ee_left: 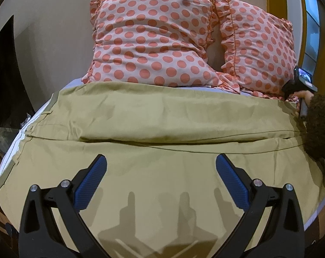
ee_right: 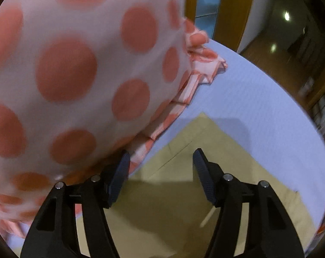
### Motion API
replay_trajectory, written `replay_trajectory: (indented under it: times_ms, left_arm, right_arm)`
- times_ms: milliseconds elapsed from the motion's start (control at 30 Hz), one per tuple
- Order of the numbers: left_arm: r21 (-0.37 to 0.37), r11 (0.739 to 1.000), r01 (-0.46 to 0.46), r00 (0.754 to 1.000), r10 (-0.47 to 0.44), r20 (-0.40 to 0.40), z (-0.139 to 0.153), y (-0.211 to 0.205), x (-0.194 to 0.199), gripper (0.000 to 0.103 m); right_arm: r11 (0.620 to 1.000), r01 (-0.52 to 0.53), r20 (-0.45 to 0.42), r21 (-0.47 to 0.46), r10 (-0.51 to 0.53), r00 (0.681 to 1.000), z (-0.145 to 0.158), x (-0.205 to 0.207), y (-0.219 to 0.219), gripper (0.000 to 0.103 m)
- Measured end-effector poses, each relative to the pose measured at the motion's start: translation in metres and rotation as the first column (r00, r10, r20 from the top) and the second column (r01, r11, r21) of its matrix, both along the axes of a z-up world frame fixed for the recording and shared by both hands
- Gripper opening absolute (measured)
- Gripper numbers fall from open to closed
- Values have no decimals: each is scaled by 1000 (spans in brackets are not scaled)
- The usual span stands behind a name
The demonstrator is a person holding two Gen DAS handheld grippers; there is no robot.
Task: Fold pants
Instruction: 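Grasp the khaki pants leg hem with the right gripper and lift it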
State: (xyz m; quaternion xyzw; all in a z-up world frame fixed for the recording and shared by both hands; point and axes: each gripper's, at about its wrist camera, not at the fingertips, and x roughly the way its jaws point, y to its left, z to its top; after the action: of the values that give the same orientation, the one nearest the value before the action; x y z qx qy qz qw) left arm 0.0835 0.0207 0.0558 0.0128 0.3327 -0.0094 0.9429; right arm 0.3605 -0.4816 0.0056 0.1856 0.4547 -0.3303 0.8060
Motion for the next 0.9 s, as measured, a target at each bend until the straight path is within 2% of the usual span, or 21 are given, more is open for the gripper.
replay_trajectory:
  times_ms: [100,133,200,333,400,467,500,600,633,700,767,867,900]
  left_arm:
    - [-21,1000,10,1000,-11,-11,-4,2,5,101]
    - [-29,1000,11,1000,-11,-14,-4,2,5,101]
    - [-59,998,15,1000,-16,-16,-6,6,5,101]
    - [-122,992,0,1000,-2,-16,-5,16,2,101]
    - [-135,991,-16,1000,16,-6,-1,22,-5,101]
    - [-134,991,-30,999,33,17,4,27,-13,101]
    - [-133,990,-41,998,46,34,7,31,-18,101]
    - [-147,987,-59,996,69,59,14,43,-26,101]
    - [-151,986,-65,995,75,65,18,47,-28,101]
    - [-158,985,-66,993,81,88,26,55,-30,101]
    - [-171,983,-60,990,80,113,36,63,-27,101]
    - [-195,980,-39,992,62,112,46,73,-14,101]
    - [-201,979,-30,993,52,104,48,75,-9,101]
  right_arm:
    - [994,-105,69,-26,107,992,-6,-16,3,36]
    - [992,-124,94,-18,125,988,-7,-28,0,17]
    - [990,-136,168,34,129,977,-12,-46,-13,10]
    - [974,-135,301,184,76,951,-21,-75,-37,4]
    - [957,-160,400,242,52,915,-8,-90,-40,4]
    - [938,-208,503,278,42,863,3,-125,-45,4]
    - [922,-251,566,296,42,823,11,-157,-46,4]
    - [889,-311,645,336,23,764,22,-234,-35,4]
    - [880,-312,652,358,4,759,25,-259,-25,4]
    - [851,-299,642,432,-58,764,7,-304,-30,4]
    - [817,-288,602,499,-88,794,-4,-327,-20,5]
    - [772,-259,519,581,-105,848,-26,-321,-24,10]
    - [763,-257,510,593,-109,853,-29,-322,-24,14]
